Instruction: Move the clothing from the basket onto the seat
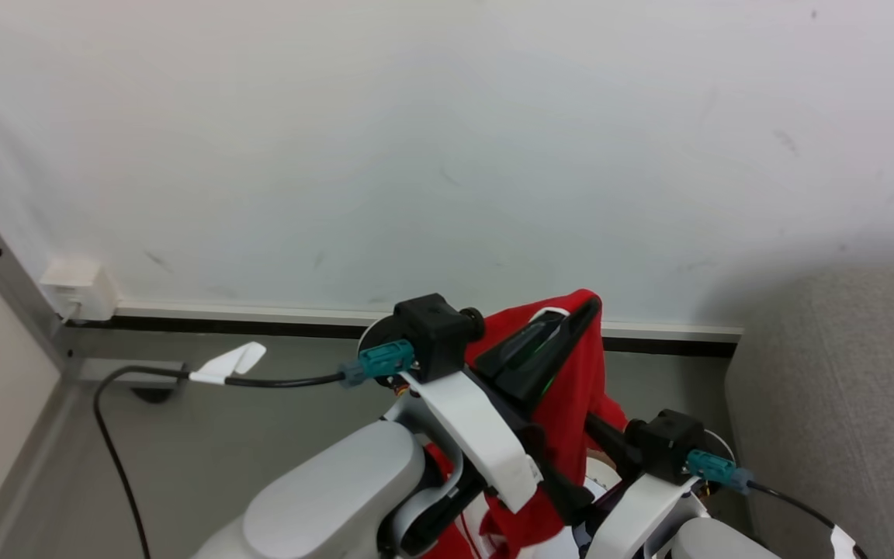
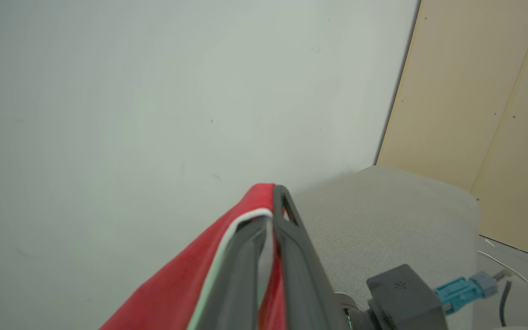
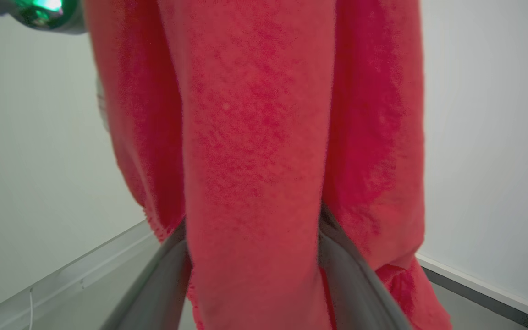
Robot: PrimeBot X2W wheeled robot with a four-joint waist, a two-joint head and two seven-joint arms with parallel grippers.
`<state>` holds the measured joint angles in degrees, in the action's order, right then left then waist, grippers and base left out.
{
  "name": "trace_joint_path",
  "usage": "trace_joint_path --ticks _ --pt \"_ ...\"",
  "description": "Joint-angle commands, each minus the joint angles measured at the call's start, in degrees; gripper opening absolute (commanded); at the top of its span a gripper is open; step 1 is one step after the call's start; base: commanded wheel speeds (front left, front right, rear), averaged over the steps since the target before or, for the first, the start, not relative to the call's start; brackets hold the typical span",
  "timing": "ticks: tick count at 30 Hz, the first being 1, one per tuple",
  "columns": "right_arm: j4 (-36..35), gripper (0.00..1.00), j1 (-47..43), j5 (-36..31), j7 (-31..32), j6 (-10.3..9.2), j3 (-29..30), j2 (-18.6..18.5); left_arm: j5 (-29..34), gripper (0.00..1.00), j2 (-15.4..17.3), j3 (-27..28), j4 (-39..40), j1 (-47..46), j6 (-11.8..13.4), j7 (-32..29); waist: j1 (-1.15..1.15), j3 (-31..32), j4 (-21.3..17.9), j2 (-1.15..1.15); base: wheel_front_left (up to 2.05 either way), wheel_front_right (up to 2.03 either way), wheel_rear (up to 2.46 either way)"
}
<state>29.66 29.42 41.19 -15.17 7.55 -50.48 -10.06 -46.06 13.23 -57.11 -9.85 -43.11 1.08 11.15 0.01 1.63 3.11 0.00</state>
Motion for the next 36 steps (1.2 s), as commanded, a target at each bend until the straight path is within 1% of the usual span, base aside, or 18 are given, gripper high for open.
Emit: trace_joint_path --ticks 1,5,6,7,8,15,18,23,30,31,32,33,34,36 --pt "1.4 1.00 1.4 1.7 0.0 -0.12 -1.3 0.0 0.1 0.00 -0.3 -0.2 0.4 0.2 -0.3 -0.3 -0.01 0.4 1.3 0.00 0.00 0.00 0.00" --pt "4.7 1.00 2.9 4.3 0.0 -0.12 -4.2 0.2 -0.1 0.00 -0.5 -0.5 0.6 0.0 -0.3 -0.4 -0.01 0.7 2.5 0.00 0.00 0.00 0.00" --pt "5.5 0.74 3.4 4.8 0.0 -0.12 -4.5 0.4 -0.1 0.00 -0.5 -0.4 0.5 0.0 -0.2 -0.3 -0.01 0.7 2.7 0.00 0.00 0.00 0.00" --pt "6.0 0.20 3.8 5.2 0.0 -0.12 -4.6 0.5 -0.1 0.00 -0.4 -0.4 0.5 -0.1 -0.1 -0.3 -0.01 0.8 2.9 0.00 0.00 0.00 0.00" --pt "6.5 0.00 3.9 5.7 0.0 -0.12 -4.7 0.7 -0.1 0.00 -0.4 -0.4 0.4 -0.1 0.0 -0.3 -0.01 0.8 3.0 0.00 0.00 0.00 0.00" --pt "6.3 0.00 4.1 6.6 0.0 -0.12 -4.0 1.1 -0.5 0.00 0.5 0.2 -0.2 0.0 0.5 0.0 -0.01 0.7 3.1 0.00 0.00 0.00 0.00" --pt "5.0 0.00 2.8 6.0 0.0 -0.12 -1.7 0.5 -0.7 0.00 1.1 0.4 -0.8 0.5 0.8 0.0 -0.01 0.6 2.8 0.00 0.00 0.00 0.00" --pt "1.3 0.00 -1.0 3.9 0.0 -0.12 4.6 -0.8 -0.9 0.00 1.9 0.4 -2.1 2.1 1.3 0.5 -0.01 0.2 1.5 0.00 0.00 0.00 0.00" --pt "-4.7 0.00 -6.1 0.1 0.0 -0.12 16.1 -1.6 -1.1 0.00 2.8 0.1 -2.1 4.5 1.4 1.3 -0.01 -0.4 -1.8 0.00 0.00 0.00 0.00" --pt "-5.4 0.00 -6.4 -0.8 0.0 -0.12 17.6 -1.7 -1.0 0.26 2.9 0.0 -1.8 4.8 1.2 1.5 -0.01 -0.5 -2.5 0.00 0.00 0.00 0.00" --pt "-5.4 0.00 -6.4 -0.8 0.0 -0.12 17.6 -1.7 -1.0 0.26 2.9 0.0 -1.8 4.8 1.2 1.5 -0.01 -0.5 -2.5 0.00 0.00 0.00 0.00" --pt "-6.0 0.00 -6.7 -1.5 0.0 -0.12 19.1 -1.9 -1.0 0.49 3.0 -0.2 -1.6 5.1 0.9 1.6 -0.01 -0.7 -3.1 0.00 0.00 0.00 0.00" --pt "-6.6 0.00 -7.1 -1.9 0.0 -0.12 20.7 -1.8 -1.1 1.00 3.1 -0.5 -1.4 5.5 0.7 1.5 -0.01 -0.8 -3.8 0.00 0.00 0.00 0.00" --pt "-7.6 0.00 -7.6 -3.2 0.0 -0.12 23.5 -2.0 -1.0 1.00 3.4 -1.4 -0.9 5.9 -0.1 1.2 -0.01 -1.2 -5.3 0.00 0.00 0.00 0.00"
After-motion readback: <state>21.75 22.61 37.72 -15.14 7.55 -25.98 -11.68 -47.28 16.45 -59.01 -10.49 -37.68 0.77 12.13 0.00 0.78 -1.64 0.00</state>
